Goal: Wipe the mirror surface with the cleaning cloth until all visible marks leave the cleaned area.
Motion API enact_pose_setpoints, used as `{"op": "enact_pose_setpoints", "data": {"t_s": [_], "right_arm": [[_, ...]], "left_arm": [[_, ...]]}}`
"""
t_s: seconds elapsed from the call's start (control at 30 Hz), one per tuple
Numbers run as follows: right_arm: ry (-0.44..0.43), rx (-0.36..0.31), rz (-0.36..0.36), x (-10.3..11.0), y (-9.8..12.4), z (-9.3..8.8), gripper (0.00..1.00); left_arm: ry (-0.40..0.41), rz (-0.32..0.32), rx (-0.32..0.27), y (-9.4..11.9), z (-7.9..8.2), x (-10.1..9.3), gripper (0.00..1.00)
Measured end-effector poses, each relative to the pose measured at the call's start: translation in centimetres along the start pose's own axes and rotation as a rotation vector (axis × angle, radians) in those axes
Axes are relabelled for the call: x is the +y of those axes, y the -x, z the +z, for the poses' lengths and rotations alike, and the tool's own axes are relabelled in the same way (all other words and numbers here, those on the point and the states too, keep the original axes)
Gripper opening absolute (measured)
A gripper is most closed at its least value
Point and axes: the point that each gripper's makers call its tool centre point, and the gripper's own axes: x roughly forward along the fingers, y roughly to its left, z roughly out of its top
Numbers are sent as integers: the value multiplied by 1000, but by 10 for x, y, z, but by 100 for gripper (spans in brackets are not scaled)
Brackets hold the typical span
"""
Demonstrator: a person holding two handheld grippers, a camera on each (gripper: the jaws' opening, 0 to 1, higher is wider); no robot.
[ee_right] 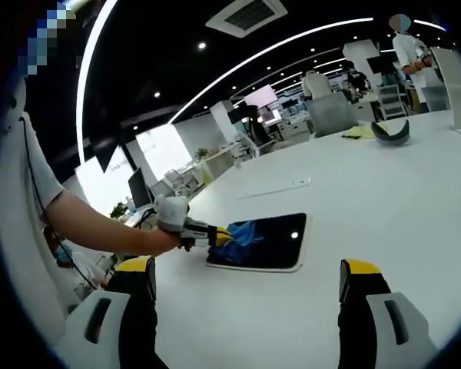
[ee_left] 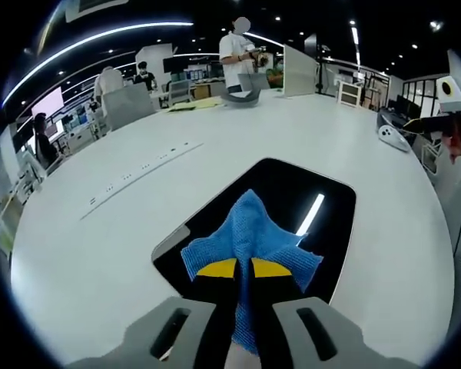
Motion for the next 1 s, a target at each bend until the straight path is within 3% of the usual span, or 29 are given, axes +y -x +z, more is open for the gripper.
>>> {"op": "enact_pose_setpoints", "data": {"t_s": [0.43, 1.0], "right_arm": [[18, 12, 8, 4, 3, -2, 100], [18, 14, 0, 5, 9, -4, 100]], "left_arm": [[-26, 9, 16, 10, -8, 6, 3], [9, 53, 20, 23, -19, 15, 3]]}}
